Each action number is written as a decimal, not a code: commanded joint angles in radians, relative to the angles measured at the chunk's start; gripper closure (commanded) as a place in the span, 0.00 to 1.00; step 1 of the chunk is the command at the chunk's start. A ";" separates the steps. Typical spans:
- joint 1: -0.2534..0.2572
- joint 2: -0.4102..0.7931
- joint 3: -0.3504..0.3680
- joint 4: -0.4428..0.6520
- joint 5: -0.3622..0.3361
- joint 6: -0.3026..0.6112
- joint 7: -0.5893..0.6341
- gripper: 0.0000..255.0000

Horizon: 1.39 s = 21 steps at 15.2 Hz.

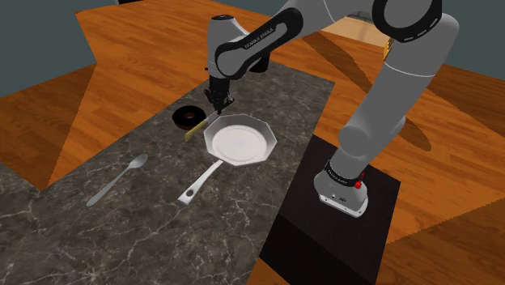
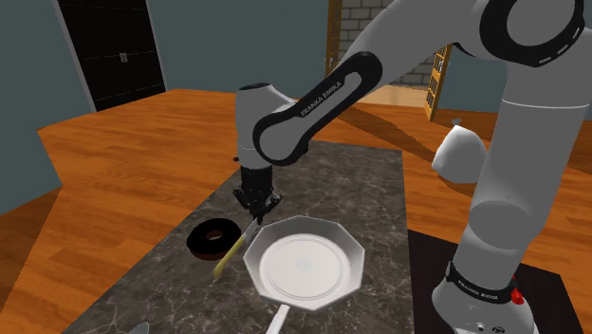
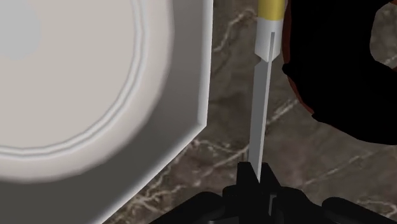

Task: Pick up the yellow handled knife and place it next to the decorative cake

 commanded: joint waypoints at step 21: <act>-0.012 -0.152 -0.006 0.153 0.086 -0.287 -0.054 1.00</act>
